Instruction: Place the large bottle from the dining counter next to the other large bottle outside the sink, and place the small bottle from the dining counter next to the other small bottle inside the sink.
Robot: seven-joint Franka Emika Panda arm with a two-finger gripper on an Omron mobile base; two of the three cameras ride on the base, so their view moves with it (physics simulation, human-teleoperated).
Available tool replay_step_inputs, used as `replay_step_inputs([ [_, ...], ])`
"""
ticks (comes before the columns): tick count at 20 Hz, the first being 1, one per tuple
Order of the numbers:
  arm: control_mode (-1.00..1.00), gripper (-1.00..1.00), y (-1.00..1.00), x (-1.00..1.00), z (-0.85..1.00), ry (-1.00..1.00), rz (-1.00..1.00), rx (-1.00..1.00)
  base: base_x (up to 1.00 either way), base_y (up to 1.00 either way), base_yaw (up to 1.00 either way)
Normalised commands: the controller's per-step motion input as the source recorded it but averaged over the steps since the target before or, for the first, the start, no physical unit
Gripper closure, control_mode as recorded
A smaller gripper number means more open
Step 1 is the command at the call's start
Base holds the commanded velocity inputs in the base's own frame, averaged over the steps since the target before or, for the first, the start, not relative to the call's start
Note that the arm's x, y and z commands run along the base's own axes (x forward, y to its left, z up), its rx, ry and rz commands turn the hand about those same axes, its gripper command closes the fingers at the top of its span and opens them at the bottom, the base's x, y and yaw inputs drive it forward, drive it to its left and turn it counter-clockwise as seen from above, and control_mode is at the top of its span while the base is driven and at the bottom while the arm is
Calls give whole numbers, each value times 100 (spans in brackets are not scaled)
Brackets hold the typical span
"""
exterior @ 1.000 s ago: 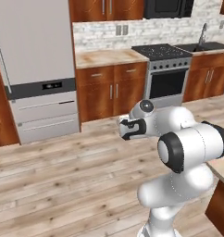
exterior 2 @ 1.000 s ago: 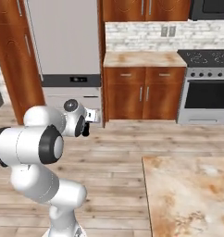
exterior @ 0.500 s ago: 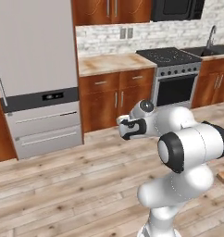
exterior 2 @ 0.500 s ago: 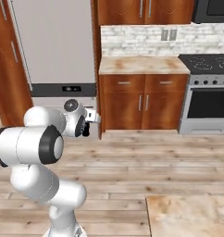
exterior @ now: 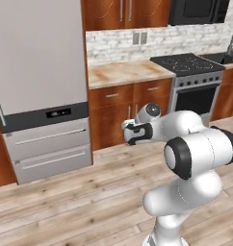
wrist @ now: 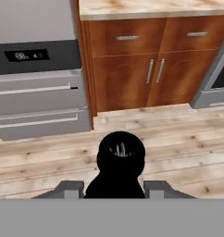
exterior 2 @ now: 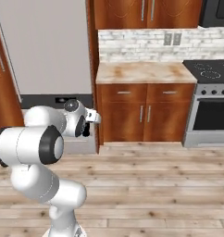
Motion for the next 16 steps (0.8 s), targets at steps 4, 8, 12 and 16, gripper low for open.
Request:
replay_step_inputs([
  [4,100,100,0,0,0,0,0,0,79,-26,0],
  [8,100,100,0,0,0,0,0,0,74,-49,0],
  [12,100,100,0,0,0,0,0,0,73,-64,0],
  [16,100,100,0,0,0,0,0,0,75,-66,0],
])
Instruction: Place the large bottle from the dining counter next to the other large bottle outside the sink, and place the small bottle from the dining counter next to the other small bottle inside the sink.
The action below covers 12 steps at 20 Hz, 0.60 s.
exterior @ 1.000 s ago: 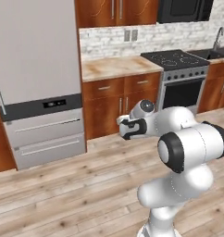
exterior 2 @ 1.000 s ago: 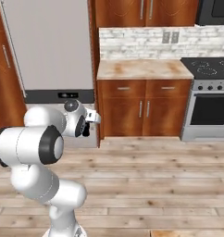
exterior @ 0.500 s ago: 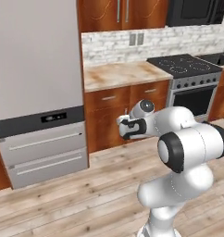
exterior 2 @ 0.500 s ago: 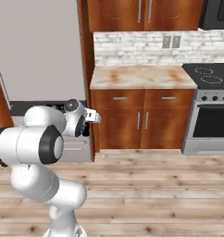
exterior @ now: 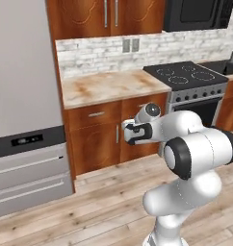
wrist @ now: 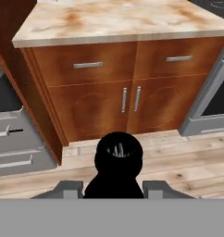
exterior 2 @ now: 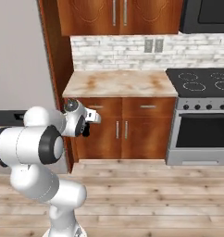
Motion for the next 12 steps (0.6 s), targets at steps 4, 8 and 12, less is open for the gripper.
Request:
replay_step_inputs([
  [4,100,100,0,0,0,0,0,0,72,-67,0],
  [8,100,100,0,0,0,0,0,0,75,-67,0],
  [12,100,100,0,0,0,0,0,0,64,-68,0],
])
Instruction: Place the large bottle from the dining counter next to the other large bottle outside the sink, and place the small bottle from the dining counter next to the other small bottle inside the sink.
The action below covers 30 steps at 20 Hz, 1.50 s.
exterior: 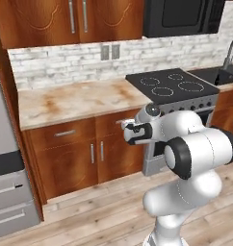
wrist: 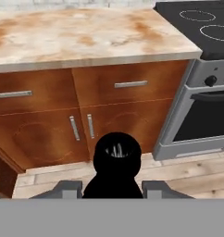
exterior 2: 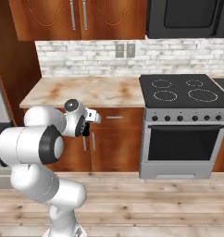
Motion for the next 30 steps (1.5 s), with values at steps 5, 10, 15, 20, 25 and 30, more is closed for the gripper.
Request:
replay_step_inputs([
  [5,100,100,0,0,0,0,0,0,61,-71,0],
  [10,100,100,0,0,0,0,0,0,53,-70,0],
  [15,100,100,0,0,0,0,0,0,48,-71,0],
  [20,100,100,0,0,0,0,0,0,45,-72,0],
  [25,100,100,0,0,0,0,0,0,47,-73,0],
  [30,100,100,0,0,0,0,0,0,51,-72,0],
])
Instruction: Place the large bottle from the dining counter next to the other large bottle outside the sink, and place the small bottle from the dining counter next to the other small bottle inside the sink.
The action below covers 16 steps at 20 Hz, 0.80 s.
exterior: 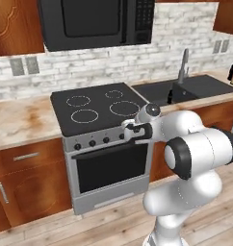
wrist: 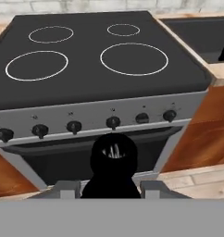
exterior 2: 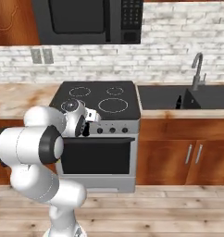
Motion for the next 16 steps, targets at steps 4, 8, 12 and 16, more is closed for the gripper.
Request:
replay_step_inputs([
  [4,100,100,0,0,0,0,0,0,53,-64,0],
  [8,100,100,0,0,0,0,0,0,58,-61,0],
  [12,100,100,0,0,0,0,0,0,59,-56,0],
  [16,100,100,0,0,0,0,0,0,60,-45,0],
])
